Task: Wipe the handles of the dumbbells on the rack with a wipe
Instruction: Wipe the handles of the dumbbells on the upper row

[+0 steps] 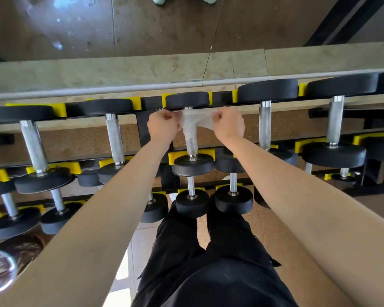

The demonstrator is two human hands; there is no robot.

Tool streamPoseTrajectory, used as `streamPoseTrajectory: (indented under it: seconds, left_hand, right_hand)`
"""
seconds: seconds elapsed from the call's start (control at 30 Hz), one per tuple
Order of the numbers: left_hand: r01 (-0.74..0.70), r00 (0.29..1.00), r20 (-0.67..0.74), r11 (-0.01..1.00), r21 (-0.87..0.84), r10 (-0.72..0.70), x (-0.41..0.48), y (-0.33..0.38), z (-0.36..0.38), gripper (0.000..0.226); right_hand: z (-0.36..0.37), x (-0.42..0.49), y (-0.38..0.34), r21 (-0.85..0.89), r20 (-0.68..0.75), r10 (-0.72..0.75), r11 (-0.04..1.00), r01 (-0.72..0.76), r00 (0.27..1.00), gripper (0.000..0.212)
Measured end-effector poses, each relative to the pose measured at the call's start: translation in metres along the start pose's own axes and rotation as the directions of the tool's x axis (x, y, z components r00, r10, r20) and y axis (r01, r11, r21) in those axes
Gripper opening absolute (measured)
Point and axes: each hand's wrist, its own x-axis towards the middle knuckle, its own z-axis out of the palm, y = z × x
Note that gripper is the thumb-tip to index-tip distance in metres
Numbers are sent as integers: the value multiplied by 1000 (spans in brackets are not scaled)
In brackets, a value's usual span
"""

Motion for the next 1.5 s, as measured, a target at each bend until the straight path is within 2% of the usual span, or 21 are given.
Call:
streamPoseTrajectory:
  seconds: [0.1, 0.2, 0.27, 0.43, 0.5, 0.57, 0.63, 0.67, 0.8, 0.87, 1.0, 1.07, 1.17, 1.23, 1.3, 1.4, 1.5]
  left_hand:
    - [-94, 995, 57, 987, 128, 87, -9, -3, -7, 16]
    - [-3, 1000, -28, 965, 263, 10, -9, -15, -25, 20]
    - [29, 999, -45, 959, 282, -17, -11, -21, -33, 20]
    - [-120, 964, 263, 953, 279, 45, -32, -26, -26, 9]
    - [-125, 966, 257, 932, 340, 36, -35, -35, -28, 8]
    - [-100, 983, 180, 891, 442, 21, -30, -48, -37, 8]
    - [-63, 991, 133, 867, 494, -3, -28, -59, -45, 9]
    - [-70, 990, 143, 863, 501, -3, -29, -61, -46, 8]
    - [-232, 939, 338, 846, 481, 65, -41, -56, -34, 9]
    - [-235, 947, 313, 822, 518, 73, -41, -56, -35, 12]
    - [-142, 988, 139, 740, 657, 66, -35, -64, -52, 15]
    - [-166, 985, 146, 761, 627, 95, -34, -63, -54, 14]
    - [-321, 922, 358, 808, 495, 147, -42, -57, -45, 10]
    - [-345, 892, 419, 858, 381, 173, -50, -52, -37, 8]
    - [-349, 877, 436, 892, 288, 202, -54, -51, -31, 15]
    - [-339, 868, 453, 909, 243, 202, -55, -52, -29, 28]
    - [-269, 913, 367, 938, 218, 177, -51, -49, -36, 32]
  right_hand:
    - [-3, -3, 16, 2, 61, 20, 1000, -20, 998, 26]
    - [7, -15, 3, 44, 178, -124, 992, 118, 976, 26]
    - [10, -19, 0, 25, 210, -180, 984, 179, 961, 25]
    - [-8, -17, 38, -81, 204, -32, 996, 50, 979, 20]
    - [-5, -24, 39, -89, 256, -50, 993, 75, 965, 19]
    - [2, -35, 30, -52, 367, -132, 985, 162, 921, 17]
    - [7, -45, 25, -15, 412, -193, 976, 218, 891, 15]
    - [6, -47, 27, -20, 406, -193, 975, 220, 893, 15]
    - [-5, -41, 46, -160, 367, -67, 978, 134, 928, 19]
    - [-5, -41, 40, -189, 383, -62, 971, 144, 922, 20]
    - [5, -49, 9, -142, 504, -158, 955, 262, 849, 20]
    - [3, -46, 9, -157, 515, -121, 960, 232, 849, 18]
    - [-6, -40, 28, -253, 435, -10, 958, 132, 901, 14]
    - [-9, -40, 34, -258, 420, 6, 960, 112, 907, 14]
    - [-6, -44, 31, -209, 449, -39, 967, 147, 893, 7]
    - [-1, -49, 24, -111, 477, -103, 978, 177, 873, 2]
    - [-1, -47, 26, -41, 482, -141, 982, 182, 865, 15]
